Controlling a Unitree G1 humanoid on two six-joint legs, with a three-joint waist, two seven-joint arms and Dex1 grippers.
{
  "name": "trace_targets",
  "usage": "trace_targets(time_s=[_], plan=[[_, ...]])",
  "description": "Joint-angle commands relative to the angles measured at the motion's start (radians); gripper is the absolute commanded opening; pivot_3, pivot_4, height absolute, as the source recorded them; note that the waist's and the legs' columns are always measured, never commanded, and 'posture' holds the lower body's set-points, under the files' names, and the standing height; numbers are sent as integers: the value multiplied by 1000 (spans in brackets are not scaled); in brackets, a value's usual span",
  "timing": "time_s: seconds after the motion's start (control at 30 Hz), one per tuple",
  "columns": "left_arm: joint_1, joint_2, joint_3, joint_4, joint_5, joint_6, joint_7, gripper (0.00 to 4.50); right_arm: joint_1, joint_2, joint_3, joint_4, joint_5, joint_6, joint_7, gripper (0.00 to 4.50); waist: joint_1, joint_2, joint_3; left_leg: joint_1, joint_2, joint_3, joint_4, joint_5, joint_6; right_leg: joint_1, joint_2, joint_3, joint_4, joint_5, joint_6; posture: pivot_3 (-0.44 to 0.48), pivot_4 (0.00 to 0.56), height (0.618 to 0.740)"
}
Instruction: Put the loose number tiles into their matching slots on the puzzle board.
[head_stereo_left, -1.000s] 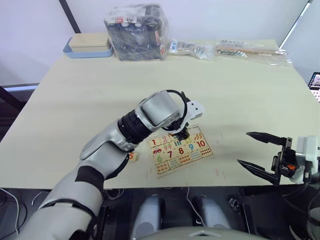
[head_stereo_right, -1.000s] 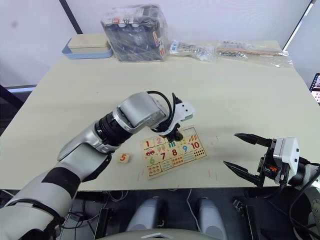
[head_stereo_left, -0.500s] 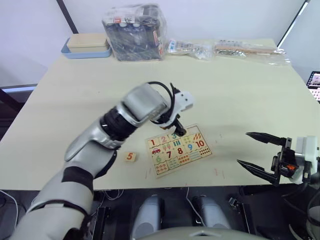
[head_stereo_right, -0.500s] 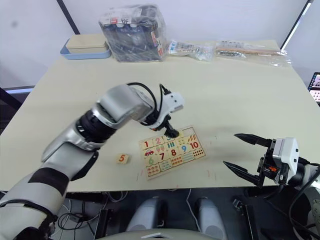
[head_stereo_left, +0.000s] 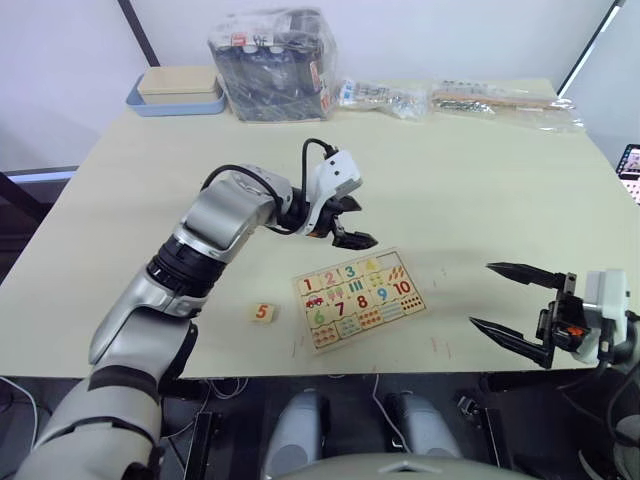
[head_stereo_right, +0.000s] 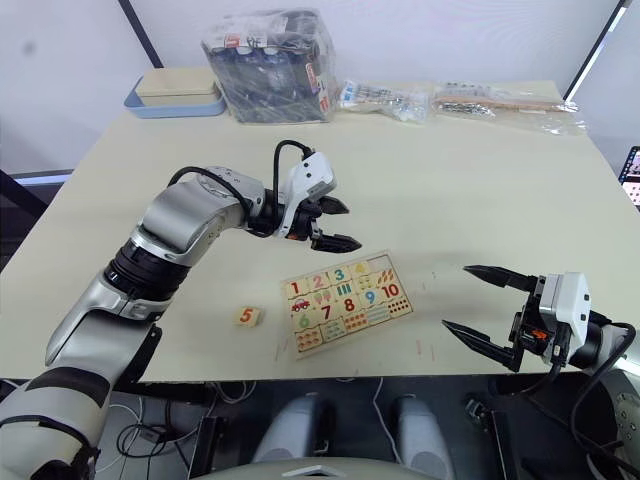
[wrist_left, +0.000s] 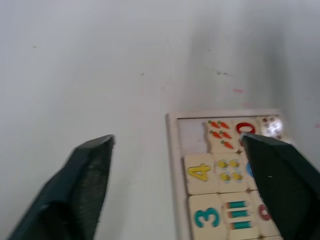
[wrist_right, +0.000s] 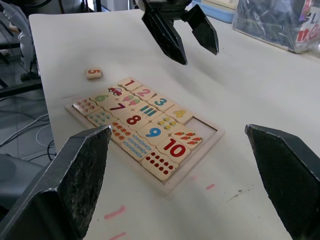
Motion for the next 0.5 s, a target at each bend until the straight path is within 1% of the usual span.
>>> trace_targets(time_s=[0.03, 0.17, 0.2, 0.33, 0.5], plan=[[12, -26, -13, 60, 66, -127, -45, 2381, 1, -3, -18, -17, 7, -16, 3, 4500, -1, 0, 0, 0, 0, 0, 0, 0, 0, 0, 0, 0, 0, 0, 0, 0, 150, 740], [36, -53, -22, 103, 125, -212, -78, 404, 13, -5, -25, -23, 9, -14, 3, 4500, -2, 0, 0, 0, 0, 0, 0, 0, 0, 0, 0, 0, 0, 0, 0, 0, 150, 740], [42, -60, -23, 107, 136, -224, -83, 52, 16, -5, -26, -24, 10, -13, 3, 4500, -1, 0, 0, 0, 0, 0, 0, 0, 0, 0, 0, 0, 0, 0, 0, 0, 150, 740], [70, -81, -28, 116, 186, -277, -91, 52, 23, -5, -29, -27, 11, -13, 0, 4500, -1, 0, 0, 0, 0, 0, 0, 0, 1, 0, 0, 0, 0, 0, 0, 0, 150, 740], [93, -103, -22, 104, 214, -278, -102, 52, 28, -5, -29, -30, 10, -14, -2, 4500, -2, 0, 0, 0, 0, 0, 1, 0, 1, 0, 0, 0, 0, 0, 0, 0, 150, 740]])
